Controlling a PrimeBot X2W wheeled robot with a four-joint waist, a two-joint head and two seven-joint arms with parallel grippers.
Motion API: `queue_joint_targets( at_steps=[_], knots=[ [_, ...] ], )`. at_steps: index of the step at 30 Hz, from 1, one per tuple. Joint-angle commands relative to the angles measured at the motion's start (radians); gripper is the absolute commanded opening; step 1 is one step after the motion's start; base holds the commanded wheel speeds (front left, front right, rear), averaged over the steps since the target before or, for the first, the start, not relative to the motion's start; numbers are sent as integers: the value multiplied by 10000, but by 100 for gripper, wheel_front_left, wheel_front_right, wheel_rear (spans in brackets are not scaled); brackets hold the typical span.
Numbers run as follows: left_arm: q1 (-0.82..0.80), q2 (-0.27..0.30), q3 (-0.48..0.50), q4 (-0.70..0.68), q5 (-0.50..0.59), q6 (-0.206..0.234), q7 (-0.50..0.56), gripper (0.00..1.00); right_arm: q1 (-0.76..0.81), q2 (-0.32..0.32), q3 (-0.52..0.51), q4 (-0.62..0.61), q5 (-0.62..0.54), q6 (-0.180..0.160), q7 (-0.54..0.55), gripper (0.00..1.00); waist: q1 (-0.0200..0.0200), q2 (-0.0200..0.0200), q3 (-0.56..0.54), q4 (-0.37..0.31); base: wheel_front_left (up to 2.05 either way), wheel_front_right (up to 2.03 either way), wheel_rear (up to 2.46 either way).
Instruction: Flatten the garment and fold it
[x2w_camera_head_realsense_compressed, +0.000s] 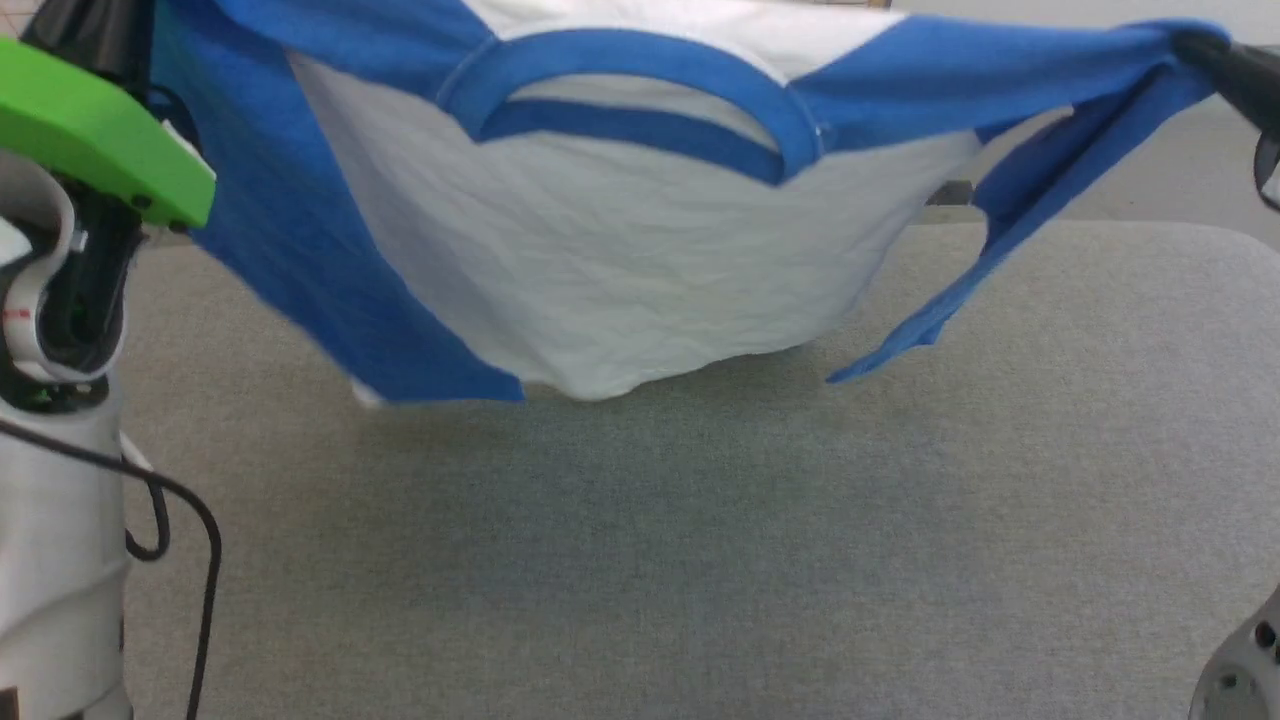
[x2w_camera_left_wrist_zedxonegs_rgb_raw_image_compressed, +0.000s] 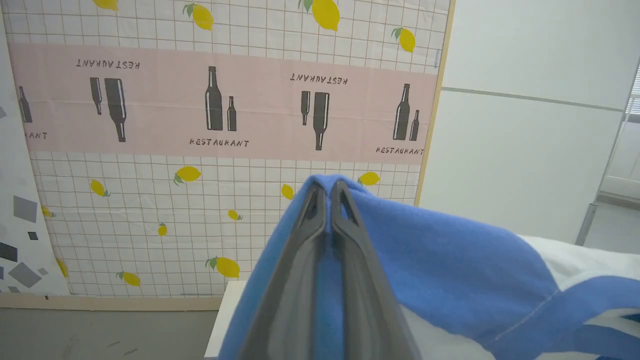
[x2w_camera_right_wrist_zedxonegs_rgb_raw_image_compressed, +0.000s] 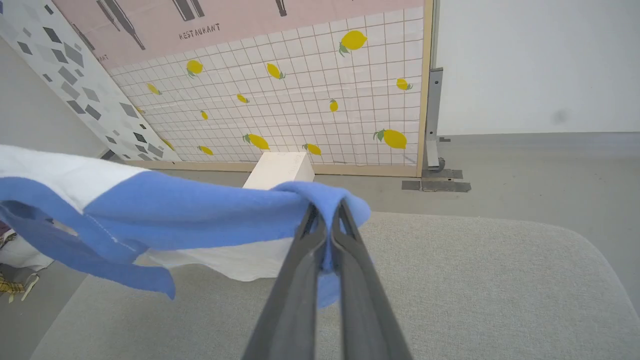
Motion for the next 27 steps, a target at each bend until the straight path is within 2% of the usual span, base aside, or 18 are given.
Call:
queue_joint_targets(
  at_steps=[1, 7, 12, 18, 27],
  knots=[
    [-367, 138, -65, 182, 112, -59, 90, 0, -329, -108, -3, 192, -154, -15, 111, 0, 0, 0, 62, 53, 0, 0, 0],
    [-1819, 555, -493, 1555, 549, -332, 395, 0, -1700, -250, 215, 1169, -820, -15, 121, 0, 0, 0, 824, 126, 0, 0, 0],
    [-3061, 922, -793, 2756, 1068, -516, 350, 0, -2990, -54, 359, 2089, -1686, -15, -428, 0, 0, 0, 1829, 40, 0, 0, 0],
    [-4585, 1354, -911, 4128, 1675, -525, -63, 0, -4744, 282, 555, 3559, -2934, -15, -1954, 0, 0, 0, 3001, -181, 0, 0, 0],
    [-6631, 1526, -1090, 5579, 2326, -396, -1154, 0, -6601, 705, 596, 4478, -4388, -15, -3923, 0, 0, 0, 4043, -364, 0, 0, 0]
  ],
)
